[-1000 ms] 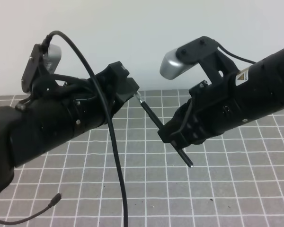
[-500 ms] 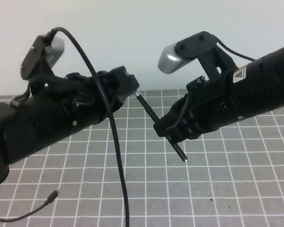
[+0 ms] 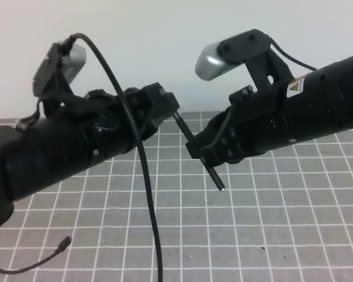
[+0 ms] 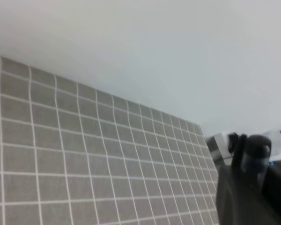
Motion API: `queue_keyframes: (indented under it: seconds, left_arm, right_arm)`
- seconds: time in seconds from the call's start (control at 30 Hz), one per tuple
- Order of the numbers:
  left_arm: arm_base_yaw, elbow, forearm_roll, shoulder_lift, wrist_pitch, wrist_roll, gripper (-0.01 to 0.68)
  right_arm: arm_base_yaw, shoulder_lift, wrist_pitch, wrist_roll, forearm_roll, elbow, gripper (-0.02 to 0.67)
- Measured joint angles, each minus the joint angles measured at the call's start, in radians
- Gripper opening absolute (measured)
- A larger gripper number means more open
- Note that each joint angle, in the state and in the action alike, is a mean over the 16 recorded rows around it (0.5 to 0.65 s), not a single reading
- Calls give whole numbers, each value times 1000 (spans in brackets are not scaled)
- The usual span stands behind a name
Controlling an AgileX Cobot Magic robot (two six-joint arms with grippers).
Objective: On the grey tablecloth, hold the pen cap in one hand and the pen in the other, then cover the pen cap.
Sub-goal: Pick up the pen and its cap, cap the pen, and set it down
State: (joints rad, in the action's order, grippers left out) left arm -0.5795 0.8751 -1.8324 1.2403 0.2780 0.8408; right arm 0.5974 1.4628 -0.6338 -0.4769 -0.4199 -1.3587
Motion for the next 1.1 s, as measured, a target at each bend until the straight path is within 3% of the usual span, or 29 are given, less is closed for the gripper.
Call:
queue_keyframes:
  seconds: [0.37, 0.8, 0.93, 1.1]
  left_arm:
    - [-3, 0, 3, 55, 68, 11, 0]
    - [-69, 0, 8, 66, 26, 41, 16]
    - [-81, 0, 5, 66, 13, 55, 93]
    - [-85, 0, 2, 67, 15, 72, 268]
  right_arm:
    - [0, 0, 28, 7, 15, 8, 75]
    - [0, 1, 24, 5, 30, 11, 75]
    - [0, 2, 23, 5, 34, 10, 75]
    - [0, 0, 25, 4, 38, 8, 74]
